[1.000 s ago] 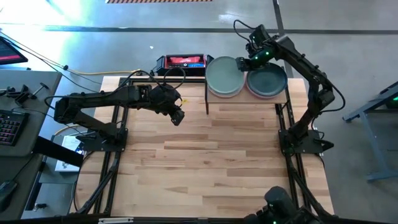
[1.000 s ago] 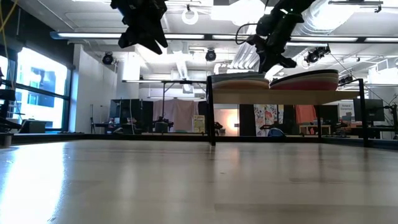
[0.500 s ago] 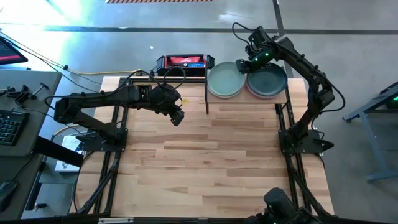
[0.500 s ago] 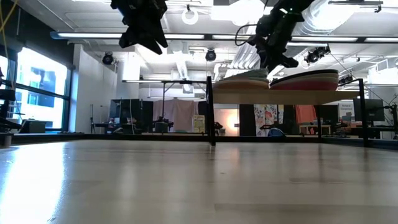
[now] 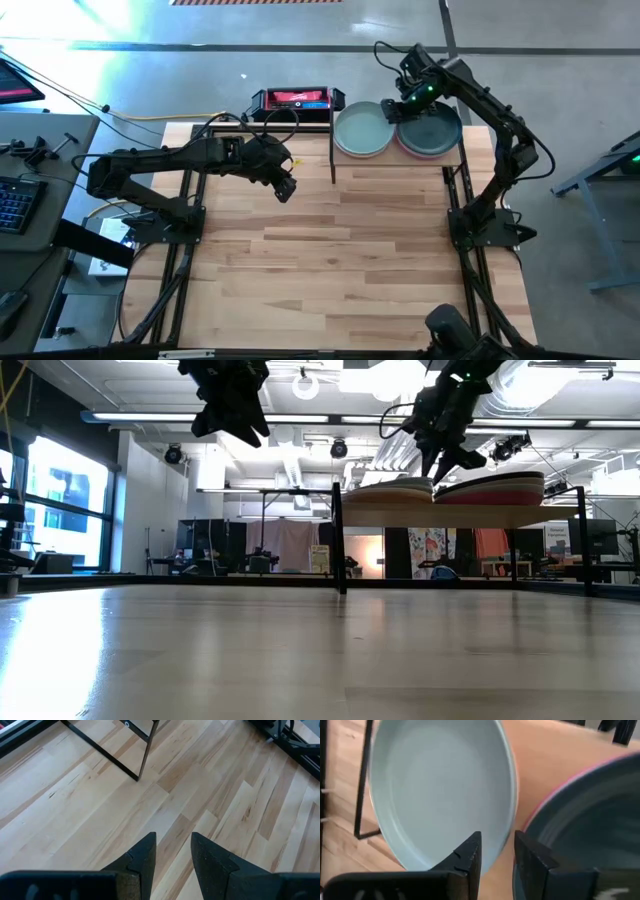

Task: Place and stack plates onto a shelf
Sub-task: Stack the light blue plate on top of the gray plate on the shelf

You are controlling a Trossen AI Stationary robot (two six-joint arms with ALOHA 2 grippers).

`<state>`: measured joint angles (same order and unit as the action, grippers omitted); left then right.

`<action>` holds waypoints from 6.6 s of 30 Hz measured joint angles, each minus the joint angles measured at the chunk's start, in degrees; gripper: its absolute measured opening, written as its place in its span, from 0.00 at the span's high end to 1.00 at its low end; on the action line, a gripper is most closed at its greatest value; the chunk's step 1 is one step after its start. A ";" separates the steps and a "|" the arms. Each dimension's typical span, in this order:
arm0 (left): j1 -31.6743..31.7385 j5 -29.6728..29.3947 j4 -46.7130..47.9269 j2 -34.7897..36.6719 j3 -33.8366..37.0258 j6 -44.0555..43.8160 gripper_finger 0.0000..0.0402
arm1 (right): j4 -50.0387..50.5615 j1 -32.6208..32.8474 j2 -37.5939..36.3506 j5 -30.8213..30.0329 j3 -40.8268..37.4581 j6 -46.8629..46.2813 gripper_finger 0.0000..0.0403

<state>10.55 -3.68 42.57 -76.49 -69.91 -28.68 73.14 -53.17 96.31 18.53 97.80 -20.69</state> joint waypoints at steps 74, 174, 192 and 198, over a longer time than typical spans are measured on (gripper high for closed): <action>-0.09 0.00 0.03 -0.02 0.00 -0.02 0.72 | 5.47 10.80 -0.70 -9.96 -0.04 -6.30 0.91; -0.09 0.02 3.21 -0.02 0.02 2.35 0.72 | 6.94 5.55 6.67 -11.96 5.55 -6.71 0.99; -0.09 0.02 3.10 -0.02 0.02 2.35 0.72 | 9.59 5.53 6.78 -10.35 9.90 -2.56 0.74; -0.08 0.02 3.10 -0.02 0.02 2.33 0.72 | 12.30 8.24 6.71 -9.60 12.17 -2.19 0.74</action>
<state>10.47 -3.66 45.67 -76.51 -69.89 -26.35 85.44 -44.93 103.02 8.94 109.97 -22.87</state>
